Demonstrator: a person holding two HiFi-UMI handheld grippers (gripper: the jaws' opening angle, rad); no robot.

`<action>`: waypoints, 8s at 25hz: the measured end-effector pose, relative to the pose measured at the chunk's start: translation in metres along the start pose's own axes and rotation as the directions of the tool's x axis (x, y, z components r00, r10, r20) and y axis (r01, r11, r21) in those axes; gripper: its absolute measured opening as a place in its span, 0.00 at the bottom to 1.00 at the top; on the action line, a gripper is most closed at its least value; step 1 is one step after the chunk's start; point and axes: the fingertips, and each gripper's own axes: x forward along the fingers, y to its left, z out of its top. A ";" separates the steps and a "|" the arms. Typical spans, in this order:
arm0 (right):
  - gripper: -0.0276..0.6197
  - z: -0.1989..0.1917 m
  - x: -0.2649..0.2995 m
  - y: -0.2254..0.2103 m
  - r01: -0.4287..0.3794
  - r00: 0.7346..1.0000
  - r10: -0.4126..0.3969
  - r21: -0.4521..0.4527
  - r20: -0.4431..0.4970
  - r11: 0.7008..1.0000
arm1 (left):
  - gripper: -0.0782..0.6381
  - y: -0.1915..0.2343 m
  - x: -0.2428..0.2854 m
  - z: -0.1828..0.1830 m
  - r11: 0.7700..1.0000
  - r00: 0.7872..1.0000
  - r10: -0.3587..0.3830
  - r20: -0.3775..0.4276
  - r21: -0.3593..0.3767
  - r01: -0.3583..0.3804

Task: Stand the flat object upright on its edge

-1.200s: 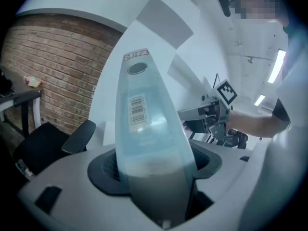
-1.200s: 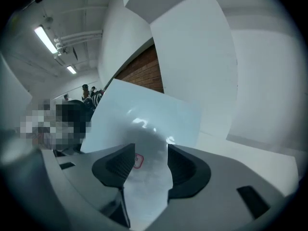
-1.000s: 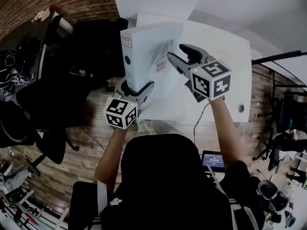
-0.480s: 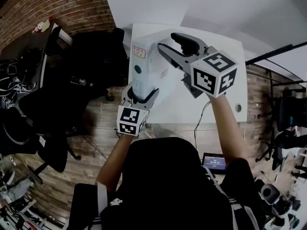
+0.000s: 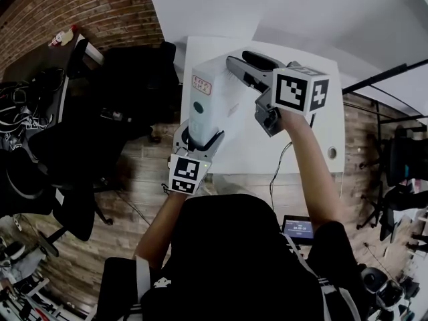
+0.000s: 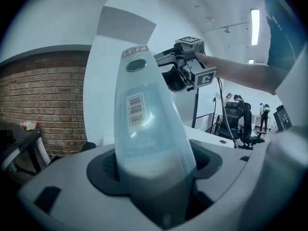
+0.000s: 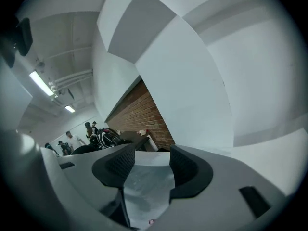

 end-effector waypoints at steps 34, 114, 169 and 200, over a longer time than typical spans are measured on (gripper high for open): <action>0.40 0.001 -0.010 -0.009 -0.013 0.998 0.018 -0.085 0.060 0.996 | 0.60 -0.011 0.030 -0.004 0.997 0.994 0.012 0.108 0.077 -0.020; 0.17 -0.033 -0.061 -0.035 0.228 0.972 -0.213 -0.179 0.101 0.957 | 0.56 -0.076 0.001 -0.021 0.908 0.931 -0.362 -0.038 0.212 0.362; 0.15 0.074 0.023 -0.149 0.032 0.976 0.011 -0.196 0.218 0.980 | 0.56 -0.015 0.157 0.029 0.953 0.974 -0.185 -0.132 0.219 0.210; 0.15 0.115 0.066 -0.192 -0.070 0.950 0.128 -0.204 0.285 0.976 | 0.56 0.021 0.215 0.052 0.961 0.993 -0.055 -0.100 0.263 0.080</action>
